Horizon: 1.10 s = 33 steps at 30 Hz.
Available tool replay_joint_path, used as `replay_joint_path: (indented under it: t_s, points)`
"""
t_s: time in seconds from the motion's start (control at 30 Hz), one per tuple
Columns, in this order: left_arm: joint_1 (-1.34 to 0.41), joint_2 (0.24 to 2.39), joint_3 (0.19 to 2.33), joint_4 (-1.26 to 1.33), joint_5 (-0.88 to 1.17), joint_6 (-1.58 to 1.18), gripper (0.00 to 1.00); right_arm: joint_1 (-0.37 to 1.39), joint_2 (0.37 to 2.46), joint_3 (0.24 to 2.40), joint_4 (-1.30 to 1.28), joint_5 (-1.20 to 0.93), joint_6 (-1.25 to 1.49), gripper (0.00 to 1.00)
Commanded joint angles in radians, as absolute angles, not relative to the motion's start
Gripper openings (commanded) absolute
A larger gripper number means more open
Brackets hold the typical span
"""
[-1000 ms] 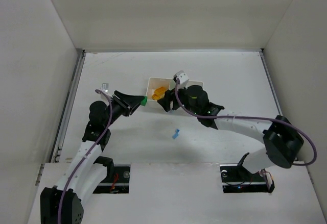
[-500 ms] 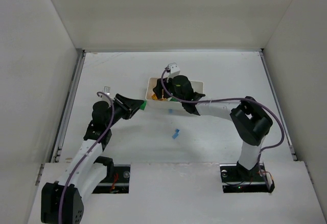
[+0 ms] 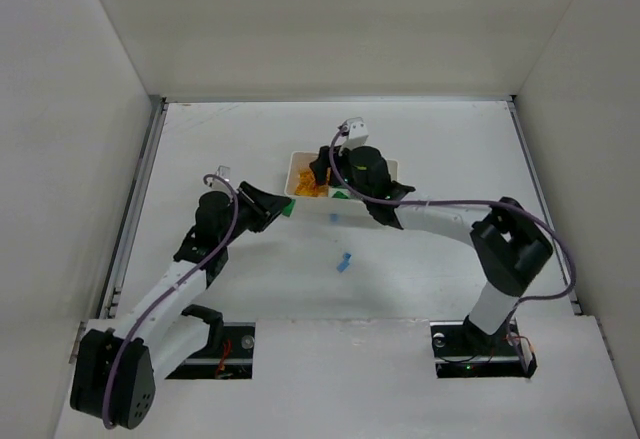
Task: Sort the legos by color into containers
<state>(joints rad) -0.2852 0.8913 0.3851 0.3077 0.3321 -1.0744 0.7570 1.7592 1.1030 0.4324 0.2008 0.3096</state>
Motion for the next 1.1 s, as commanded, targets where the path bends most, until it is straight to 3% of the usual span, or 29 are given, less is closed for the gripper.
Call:
replay_joint_path:
  t_s: [0.0,0.07,0.17,0.37,0.73,0.83,0.97,1.07]
  points:
    - [-0.366,0.949,0.497,0.362,0.22,-0.991,0.14,0.74,1.579,1.002,0.512,0.308,0.325,0.61]
    - [-0.425,1.011,0.549,0.365,0.163,-0.95,0.14,0.734,1.476,0.901,0.503,0.366,0.354,0.35]
    - [-0.507,1.121,0.641,0.365,0.079,-0.882,0.14,0.725,1.332,0.752,0.485,0.425,0.419,0.2]
    - [-0.623,1.373,0.846,0.333,-0.064,-0.744,0.15,0.716,1.089,0.525,0.437,0.419,0.525,0.22]
    - [-0.706,1.695,1.16,0.207,-0.21,-0.58,0.18,0.758,0.902,0.434,0.296,0.419,0.543,0.27]
    - [-0.732,1.738,1.21,0.177,-0.25,-0.546,0.26,0.774,0.882,0.419,0.276,0.419,0.54,0.3]
    - [-0.752,1.766,1.244,0.149,-0.301,-0.511,0.47,0.801,0.888,0.399,0.264,0.417,0.546,0.37]
    - [-0.763,1.731,1.229,0.141,-0.322,-0.5,0.51,0.829,0.916,0.394,0.273,0.417,0.548,0.4]
